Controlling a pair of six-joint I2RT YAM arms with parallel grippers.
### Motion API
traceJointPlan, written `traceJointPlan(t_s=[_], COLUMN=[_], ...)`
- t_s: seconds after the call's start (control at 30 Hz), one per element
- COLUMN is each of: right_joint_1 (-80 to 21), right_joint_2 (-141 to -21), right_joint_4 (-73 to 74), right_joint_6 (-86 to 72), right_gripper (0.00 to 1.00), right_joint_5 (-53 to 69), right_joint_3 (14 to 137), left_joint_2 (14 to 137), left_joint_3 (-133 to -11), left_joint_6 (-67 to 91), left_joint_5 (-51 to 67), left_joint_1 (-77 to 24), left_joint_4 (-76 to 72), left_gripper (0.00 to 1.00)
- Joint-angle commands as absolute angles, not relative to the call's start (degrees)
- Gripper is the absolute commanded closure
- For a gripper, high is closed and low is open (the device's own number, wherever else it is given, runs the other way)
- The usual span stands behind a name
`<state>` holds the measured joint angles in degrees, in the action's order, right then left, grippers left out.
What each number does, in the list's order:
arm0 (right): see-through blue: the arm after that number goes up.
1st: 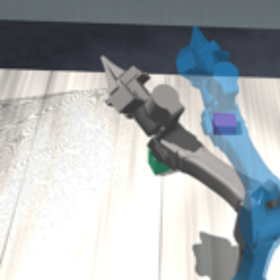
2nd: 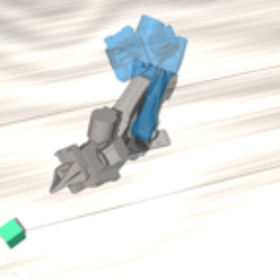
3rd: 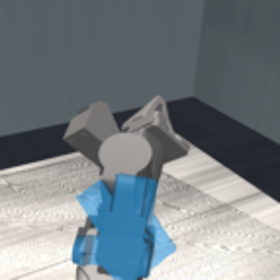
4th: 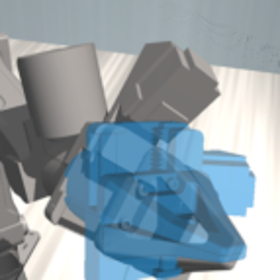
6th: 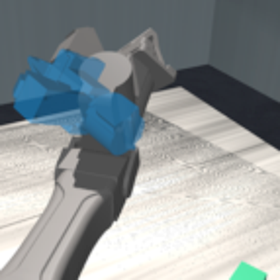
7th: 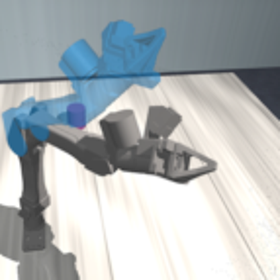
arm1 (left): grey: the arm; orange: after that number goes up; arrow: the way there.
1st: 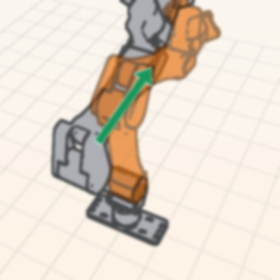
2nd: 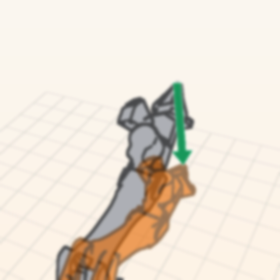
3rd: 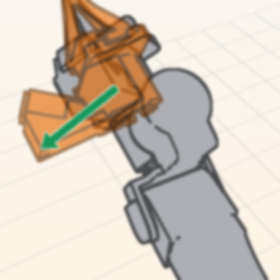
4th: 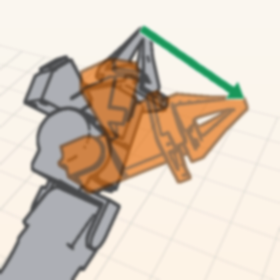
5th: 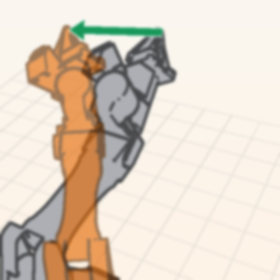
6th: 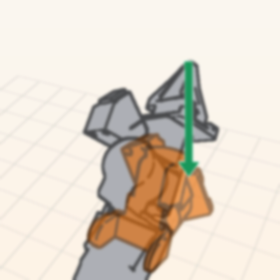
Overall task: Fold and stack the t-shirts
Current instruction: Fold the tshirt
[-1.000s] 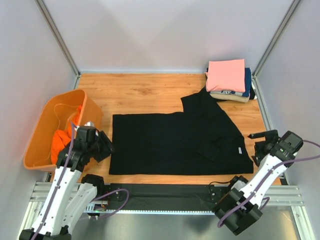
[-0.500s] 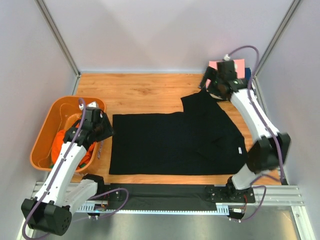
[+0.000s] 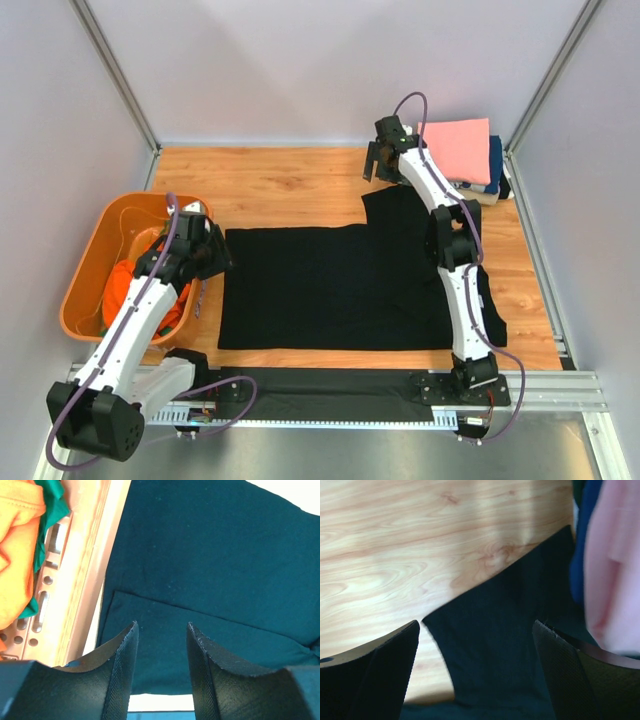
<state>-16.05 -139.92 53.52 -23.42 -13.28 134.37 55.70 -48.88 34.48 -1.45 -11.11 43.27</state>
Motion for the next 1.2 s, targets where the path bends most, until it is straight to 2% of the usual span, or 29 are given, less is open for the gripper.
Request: traceJointPlan(t_s=[0.0,0.23,0.3,0.37,0.4,0.5,0.53,0.63,0.77,0.9,1.17], right_joint_1=[-15.9,-15.9,-16.1,-16.0,-16.0,-16.0,-16.1,-16.3,-16.8,-17.8,-18.0], right_joint_2=[-143.3,-150.1,-150.3,-150.5,-150.6,-151.0,-150.6,-147.4,-138.5,-127.1,-106.8], right_joint_4=[52.7,52.3,52.2,52.2,52.1,51.9,51.9,51.5,50.0,47.7,43.2], right_joint_6=[-21.6,-22.8,-23.6,-24.2,-24.5,-24.7,-24.7,-24.3,-24.4,-25.1,-27.6], right_gripper=[0.06,0.18,0.25,0.43,0.61,0.93,1.0,1.0,1.0,1.0,1.0], right_joint_5=[-13.5,-13.4,-12.8,-12.4,-11.4,-9.5,-9.2,-8.4,-8.1,-9.1,-8.1], right_joint_3=[139.4,140.4,139.0,137.1,136.6,136.1,136.1,134.8,129.2,119.3,96.1], left_joint_2=[56.3,57.0,57.0,57.2,57.3,58.2,58.4,60.5,70.1,79.8,103.4], left_joint_3=[-48.4,-47.8,-47.7,-47.8,-47.9,-48.6,-49.0,-52.2,-63.7,-69.4,-80.8], left_joint_6=[33.4,33.5,33.6,33.6,33.6,33.1,33.0,33.0,33.1,36.6,37.5], left_joint_5=[-0.4,0.7,0.5,0.4,0.4,0.2,0.1,0.1,-3.9,-5.4,-5.4], left_joint_1=[-10.9,-10.9,-10.9,-10.9,-10.9,-10.9,-10.9,-11.2,-16.2,-20.4,-17.5], left_joint_4=[40.7,40.4,40.4,40.3,40.2,40.3,40.3,40.7,44.8,45.7,45.5], left_gripper=[0.5,0.52,0.52,0.52,0.52,0.53,0.53,0.53,0.53,0.53,0.5])
